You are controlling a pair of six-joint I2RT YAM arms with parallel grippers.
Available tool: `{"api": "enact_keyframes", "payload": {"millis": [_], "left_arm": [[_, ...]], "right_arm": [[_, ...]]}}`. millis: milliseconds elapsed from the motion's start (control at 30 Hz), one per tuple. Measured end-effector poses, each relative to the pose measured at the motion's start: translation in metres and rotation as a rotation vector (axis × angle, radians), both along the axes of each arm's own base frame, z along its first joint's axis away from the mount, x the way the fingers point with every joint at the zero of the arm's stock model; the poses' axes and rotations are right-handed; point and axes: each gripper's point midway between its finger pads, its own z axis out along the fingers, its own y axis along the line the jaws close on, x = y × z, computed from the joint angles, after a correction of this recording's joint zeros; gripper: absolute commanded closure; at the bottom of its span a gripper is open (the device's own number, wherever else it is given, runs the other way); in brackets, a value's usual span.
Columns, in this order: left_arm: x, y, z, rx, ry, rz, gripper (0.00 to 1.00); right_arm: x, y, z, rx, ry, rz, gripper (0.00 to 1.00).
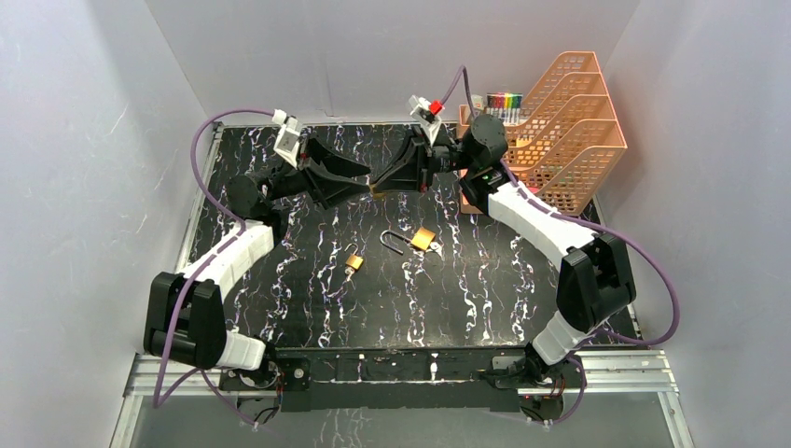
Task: Lock with the key
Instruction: Lock the lock.
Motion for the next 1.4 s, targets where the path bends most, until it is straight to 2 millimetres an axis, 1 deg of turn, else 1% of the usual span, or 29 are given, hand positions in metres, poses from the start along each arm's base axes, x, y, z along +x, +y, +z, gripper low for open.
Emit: {"api": "enact_keyframes", "payload": {"millis": [33, 67, 100, 133, 267, 500, 567, 600, 633, 667, 733, 767, 867, 900, 967, 1000, 1067, 1133, 1267, 1400], "left_arm": [[0.000, 0.000, 0.000, -0.001, 0.001, 0.001, 0.46], [0.000, 0.000, 0.000, -0.001, 0.001, 0.001, 0.32], [0.000, 0.000, 0.000, 0.000, 0.001, 0.000, 0.27], [0.000, 0.000, 0.000, 0.001, -0.001, -0.002, 0.25], [-0.003, 0.000, -0.004, 0.020, -0.001, -0.021, 0.24], [-0.006, -0.001, -0.011, 0.047, 0.003, -0.046, 0.28], [-0.004, -0.002, -0.014, 0.050, 0.011, -0.048, 0.33], [-0.002, -0.002, -0.016, 0.051, 0.017, -0.048, 0.38], [-0.001, -0.002, -0.017, 0.052, 0.023, -0.048, 0.47], [0.000, -0.003, -0.018, 0.053, 0.028, -0.048, 0.62], [0.001, -0.003, -0.020, 0.055, 0.039, -0.051, 0.96], [0.001, -0.003, -0.021, 0.057, 0.040, -0.051, 1.00], [0.001, -0.003, -0.021, 0.058, 0.038, -0.052, 1.00], [0.002, -0.003, -0.021, 0.057, 0.042, -0.050, 1.00], [0.002, -0.003, -0.021, 0.056, 0.040, -0.048, 1.00], [0.002, -0.003, -0.021, 0.056, 0.039, -0.048, 1.00], [0.003, -0.003, -0.021, 0.056, 0.034, -0.045, 1.00], [0.004, -0.003, -0.022, 0.058, 0.034, -0.042, 1.00], [0.005, -0.001, -0.022, 0.059, 0.029, -0.034, 1.00], [0.006, 0.000, -0.022, 0.058, 0.028, -0.031, 1.00]], "right_arm": [[0.000, -0.001, 0.000, 0.000, -0.001, 0.001, 1.00], [0.001, -0.002, 0.001, 0.000, -0.001, 0.000, 1.00], [0.001, -0.002, 0.001, 0.000, -0.001, -0.002, 1.00], [0.002, -0.003, 0.001, -0.001, -0.001, -0.004, 1.00], [0.008, -0.010, 0.003, 0.001, 0.000, -0.023, 1.00], [0.014, -0.020, 0.011, 0.011, -0.009, -0.058, 1.00], [0.014, -0.021, 0.012, 0.013, -0.012, -0.060, 1.00], [0.014, -0.021, 0.013, 0.014, -0.015, -0.060, 1.00], [0.014, -0.021, 0.013, 0.014, -0.015, -0.060, 1.00], [0.014, -0.021, 0.013, 0.014, -0.015, -0.060, 1.00], [0.014, -0.021, 0.013, 0.015, -0.015, -0.060, 1.00], [0.014, -0.021, 0.013, 0.015, -0.017, -0.061, 1.00], [0.017, -0.021, 0.014, 0.020, -0.017, -0.075, 1.00], [0.018, -0.022, 0.014, 0.021, -0.018, -0.076, 0.97], [0.019, -0.023, 0.015, 0.022, -0.017, -0.082, 0.73], [0.020, -0.023, 0.015, 0.022, -0.015, -0.086, 0.69], [0.020, -0.023, 0.015, 0.019, -0.011, -0.085, 0.67], [0.020, -0.026, 0.016, 0.019, -0.015, -0.091, 0.63], [0.019, -0.037, 0.019, 0.018, -0.034, -0.130, 0.56], [0.018, -0.045, 0.024, 0.024, -0.062, -0.152, 0.55]]}}
